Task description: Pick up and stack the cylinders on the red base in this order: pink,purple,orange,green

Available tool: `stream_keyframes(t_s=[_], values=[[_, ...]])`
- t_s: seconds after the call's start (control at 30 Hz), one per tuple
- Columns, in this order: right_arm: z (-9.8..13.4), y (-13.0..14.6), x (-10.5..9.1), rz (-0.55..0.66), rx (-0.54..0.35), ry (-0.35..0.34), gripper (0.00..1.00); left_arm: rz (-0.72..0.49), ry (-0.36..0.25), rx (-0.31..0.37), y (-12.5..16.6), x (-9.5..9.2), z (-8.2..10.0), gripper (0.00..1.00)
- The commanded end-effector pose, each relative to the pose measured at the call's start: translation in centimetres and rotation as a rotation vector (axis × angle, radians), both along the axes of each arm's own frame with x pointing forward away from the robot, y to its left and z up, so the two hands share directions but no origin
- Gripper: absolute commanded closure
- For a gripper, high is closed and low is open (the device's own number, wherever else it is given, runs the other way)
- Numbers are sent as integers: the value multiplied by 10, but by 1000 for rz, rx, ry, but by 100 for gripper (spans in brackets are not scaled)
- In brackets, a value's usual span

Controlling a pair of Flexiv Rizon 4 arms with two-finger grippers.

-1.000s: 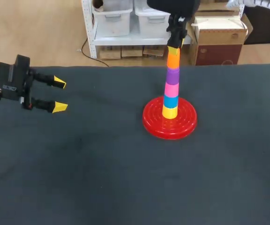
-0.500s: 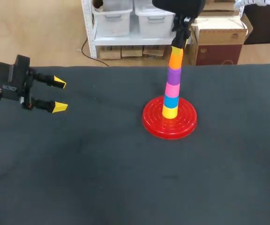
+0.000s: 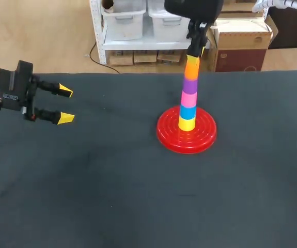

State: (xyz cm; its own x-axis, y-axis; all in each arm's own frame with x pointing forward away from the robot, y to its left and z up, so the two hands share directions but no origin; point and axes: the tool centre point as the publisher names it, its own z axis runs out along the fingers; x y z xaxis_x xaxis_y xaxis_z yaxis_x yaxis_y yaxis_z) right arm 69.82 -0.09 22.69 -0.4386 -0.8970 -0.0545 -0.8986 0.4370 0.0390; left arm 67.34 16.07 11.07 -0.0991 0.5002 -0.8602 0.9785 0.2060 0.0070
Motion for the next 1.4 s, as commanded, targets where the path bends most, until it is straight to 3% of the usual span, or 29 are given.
stream_keyframes(t_s=[0.03, 0.4, 0.43, 0.47, 0.63, 0.73, 0.83, 1.23, 1.4], values=[[-12, 4, 10, 7, -11, 33, 100, -1, -3, -3, 1, 0, -1, 0], [-23, 11, 9, 10, -5, 72, 97, -1, -3, -3, 1, 0, -1, 0], [-20, 10, 8, 3, 2, 64, 58, -1, -3, -3, 1, 0, -1, 0], [-16, 8, 8, 1, -3, 63, 0, -1, -3, -3, 1, 0, -1, 0], [12, 9, 17, -28, 4, -8, 0, -1, -3, -3, 1, 0, -1, 0], [15, 21, 33, -20, 1, -20, 0, -1, -3, -3, 1, 0, -1, 0], [1, 32, 49, -15, -4, 6, 0, -1, -3, -3, 1, 0, -1, 0], [-84, 32, 90, -290, -17, 68, 0, -1, -3, -3, 1, 0, -1, 0], [-122, 29, 103, -342, -34, 114, 0, -1, -3, -3, 1, 0, -1, 0]])
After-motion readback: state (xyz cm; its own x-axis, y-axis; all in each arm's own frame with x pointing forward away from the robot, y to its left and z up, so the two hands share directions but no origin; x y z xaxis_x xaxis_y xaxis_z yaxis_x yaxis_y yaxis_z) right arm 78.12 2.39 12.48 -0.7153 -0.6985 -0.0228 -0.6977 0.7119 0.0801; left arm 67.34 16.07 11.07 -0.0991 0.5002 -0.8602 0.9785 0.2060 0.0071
